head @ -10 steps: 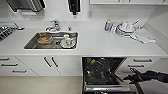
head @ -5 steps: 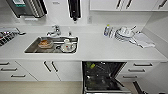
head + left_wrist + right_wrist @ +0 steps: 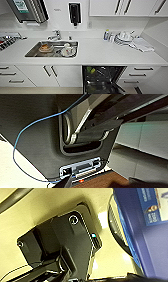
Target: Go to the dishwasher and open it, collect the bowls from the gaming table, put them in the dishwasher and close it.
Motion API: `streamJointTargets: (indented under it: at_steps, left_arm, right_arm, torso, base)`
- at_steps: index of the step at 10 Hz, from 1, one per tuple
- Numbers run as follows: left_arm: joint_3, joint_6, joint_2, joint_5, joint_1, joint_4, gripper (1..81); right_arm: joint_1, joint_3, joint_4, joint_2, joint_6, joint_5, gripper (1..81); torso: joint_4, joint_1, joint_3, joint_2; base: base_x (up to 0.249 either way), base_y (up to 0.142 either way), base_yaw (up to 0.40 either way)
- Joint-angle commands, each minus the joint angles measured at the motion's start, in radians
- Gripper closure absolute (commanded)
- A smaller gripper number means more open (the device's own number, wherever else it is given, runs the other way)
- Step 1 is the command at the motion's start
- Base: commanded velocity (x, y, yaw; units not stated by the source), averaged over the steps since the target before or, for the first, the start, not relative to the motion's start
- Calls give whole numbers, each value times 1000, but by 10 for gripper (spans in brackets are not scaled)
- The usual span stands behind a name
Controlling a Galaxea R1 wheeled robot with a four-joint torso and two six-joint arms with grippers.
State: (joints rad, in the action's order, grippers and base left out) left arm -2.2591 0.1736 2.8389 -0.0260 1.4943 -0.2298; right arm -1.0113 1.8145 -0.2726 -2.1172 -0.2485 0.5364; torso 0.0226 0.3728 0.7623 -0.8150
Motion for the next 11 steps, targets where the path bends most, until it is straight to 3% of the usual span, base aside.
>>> streamJointTargets:
  at_steps: [1, 2, 3, 5, 11]
  left_arm:
    - [15, 0, 1, -69, 1, 1, 10]
    - [15, 1, 2, -69, 1, 0, 10]
    - [15, 1, 4, -71, -2, 1, 10]
    - [15, 3, -4, -71, -2, 3, 10]
    - [-5, 4, 1, -77, -2, 4, 10]
  right_arm:
    - [-5, 20, -235, 32, 14, 30, 10]
    - [6, 22, -290, 15, 15, 30, 10]
    - [27, 22, -344, -8, 17, 34, 10]
    - [59, 23, -417, -86, 18, 47, 10]
    - [55, 89, -436, -238, 5, 45, 10]
  torso:
    - [0, 62, 0, -96]
    - [0, 85, 0, -133]
    - [0, 42, 0, -69]
    - [0, 76, -1, -128]
    - [0, 84, -1, -142]
  base:
    - [0, 0, 0]
    - [0, 0, 0]
    - [0, 0, 0]
    - [0, 0, 0]
    - [0, 0, 0]
